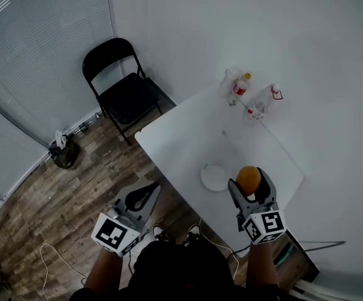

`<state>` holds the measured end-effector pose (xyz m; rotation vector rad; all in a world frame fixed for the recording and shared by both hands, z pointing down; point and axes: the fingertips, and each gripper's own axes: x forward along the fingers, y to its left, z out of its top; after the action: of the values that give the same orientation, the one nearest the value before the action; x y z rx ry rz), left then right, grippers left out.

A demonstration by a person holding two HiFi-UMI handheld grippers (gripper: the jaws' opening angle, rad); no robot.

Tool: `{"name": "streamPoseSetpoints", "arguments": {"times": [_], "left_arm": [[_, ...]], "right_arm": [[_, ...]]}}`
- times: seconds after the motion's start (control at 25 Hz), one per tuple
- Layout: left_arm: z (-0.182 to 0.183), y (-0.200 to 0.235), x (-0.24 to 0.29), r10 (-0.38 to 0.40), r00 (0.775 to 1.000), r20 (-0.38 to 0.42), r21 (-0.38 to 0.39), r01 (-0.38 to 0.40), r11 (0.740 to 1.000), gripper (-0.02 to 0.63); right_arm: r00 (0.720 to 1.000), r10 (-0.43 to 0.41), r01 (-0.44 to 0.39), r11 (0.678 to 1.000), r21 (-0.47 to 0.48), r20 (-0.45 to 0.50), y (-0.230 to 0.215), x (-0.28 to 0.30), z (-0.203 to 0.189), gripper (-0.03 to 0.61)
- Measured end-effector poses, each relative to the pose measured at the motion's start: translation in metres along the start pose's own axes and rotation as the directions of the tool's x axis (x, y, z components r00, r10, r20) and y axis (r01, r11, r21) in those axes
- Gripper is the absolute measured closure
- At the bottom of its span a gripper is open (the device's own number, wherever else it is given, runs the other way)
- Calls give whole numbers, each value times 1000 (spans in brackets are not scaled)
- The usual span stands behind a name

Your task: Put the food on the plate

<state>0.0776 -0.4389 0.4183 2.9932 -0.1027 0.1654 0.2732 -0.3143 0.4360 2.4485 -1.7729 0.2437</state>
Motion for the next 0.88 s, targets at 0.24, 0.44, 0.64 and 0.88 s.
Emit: {"name": "streamPoseSetpoints", "arguments": {"times": [0.24,0.44,0.64,0.88], "left_arm": [[-10,-21,33,37,997,-63,13,-36,999,594],[-13,-35,51,58,995,-86,14,-57,998,594],[-26,-37,64,75,990,-116,-3,-76,997,594],[-54,-20,62,125,979,-163,-27,-131,991,594]], "right_arm": [[994,5,1,998,55,-113,-48,30,-65,183],[962,48,-31,997,67,-269,-68,61,-132,183],[898,89,-75,996,50,-432,-68,97,-203,183],[839,85,-68,996,51,-538,-68,128,-261,183]]}}
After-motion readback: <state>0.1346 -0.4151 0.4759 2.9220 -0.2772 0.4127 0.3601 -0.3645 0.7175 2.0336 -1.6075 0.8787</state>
